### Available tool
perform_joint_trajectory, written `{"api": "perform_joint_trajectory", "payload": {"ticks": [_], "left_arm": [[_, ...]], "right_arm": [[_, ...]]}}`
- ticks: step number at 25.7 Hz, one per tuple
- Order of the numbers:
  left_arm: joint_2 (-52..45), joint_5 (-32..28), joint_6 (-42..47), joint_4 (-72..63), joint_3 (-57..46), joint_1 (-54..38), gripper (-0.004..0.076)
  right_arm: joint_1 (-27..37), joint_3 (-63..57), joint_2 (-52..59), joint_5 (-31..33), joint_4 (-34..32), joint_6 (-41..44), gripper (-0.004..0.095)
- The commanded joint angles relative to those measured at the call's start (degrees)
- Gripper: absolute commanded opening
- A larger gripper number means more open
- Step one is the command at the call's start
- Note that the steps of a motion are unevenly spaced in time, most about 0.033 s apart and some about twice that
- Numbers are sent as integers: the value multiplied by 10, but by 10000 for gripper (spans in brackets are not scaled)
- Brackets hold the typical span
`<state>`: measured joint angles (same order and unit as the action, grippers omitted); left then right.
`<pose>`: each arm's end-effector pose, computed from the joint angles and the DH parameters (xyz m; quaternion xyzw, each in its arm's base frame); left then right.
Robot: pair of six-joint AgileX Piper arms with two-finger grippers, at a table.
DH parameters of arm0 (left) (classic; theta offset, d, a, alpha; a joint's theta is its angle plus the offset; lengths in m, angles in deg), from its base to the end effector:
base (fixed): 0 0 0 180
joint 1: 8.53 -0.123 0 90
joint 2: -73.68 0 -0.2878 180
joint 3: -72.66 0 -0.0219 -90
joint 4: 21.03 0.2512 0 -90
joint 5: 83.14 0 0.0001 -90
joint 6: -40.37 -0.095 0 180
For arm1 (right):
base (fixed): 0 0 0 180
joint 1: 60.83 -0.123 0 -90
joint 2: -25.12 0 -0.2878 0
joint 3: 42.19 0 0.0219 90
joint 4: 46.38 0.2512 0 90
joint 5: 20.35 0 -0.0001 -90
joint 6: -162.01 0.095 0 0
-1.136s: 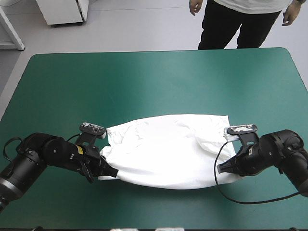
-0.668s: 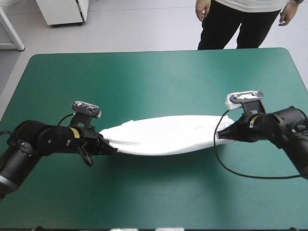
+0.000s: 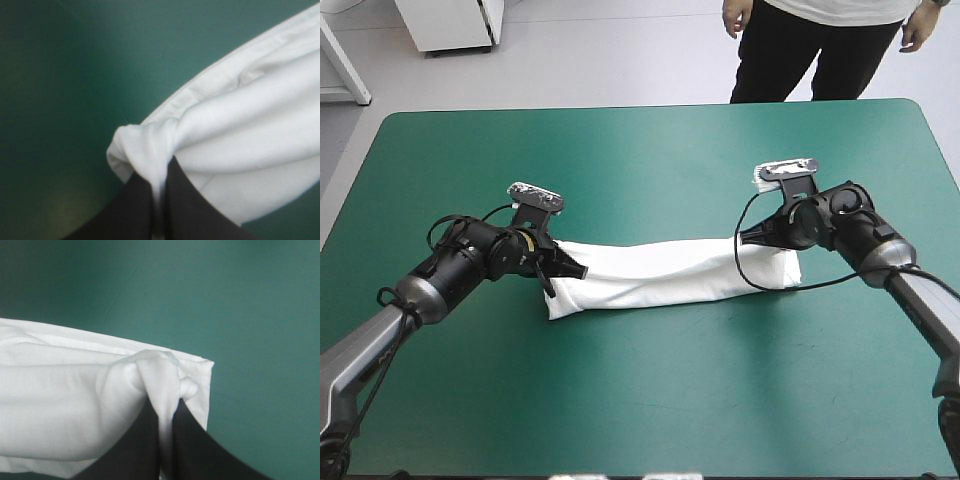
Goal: Fold the cloth
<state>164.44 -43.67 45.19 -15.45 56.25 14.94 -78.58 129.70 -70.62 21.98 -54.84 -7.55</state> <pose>0.2798 -0.1151 0.2784 0.1818 0.9398 -0.0309 0.2879 0.3180 0.0919 0.2922 -0.0985 0.9498 0.0092 0.2968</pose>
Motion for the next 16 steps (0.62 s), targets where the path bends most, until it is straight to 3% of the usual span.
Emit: {"api": "perform_joint_trajectory", "payload": {"ticks": [1,9,12,16], "left_arm": [[14,-45,21,37,19,3,-10],[76,-48,32,52,19,3,-9],[75,-21,31,52,33,3,0],[75,44,15,52,76,3,127]], "right_arm": [[0,19,-9,-41,-15,1,-14],[0,20,-31,-68,-15,-7,5],[0,28,-31,-47,-15,-21,119],[0,55,-28,5,-15,-32,397]]}}
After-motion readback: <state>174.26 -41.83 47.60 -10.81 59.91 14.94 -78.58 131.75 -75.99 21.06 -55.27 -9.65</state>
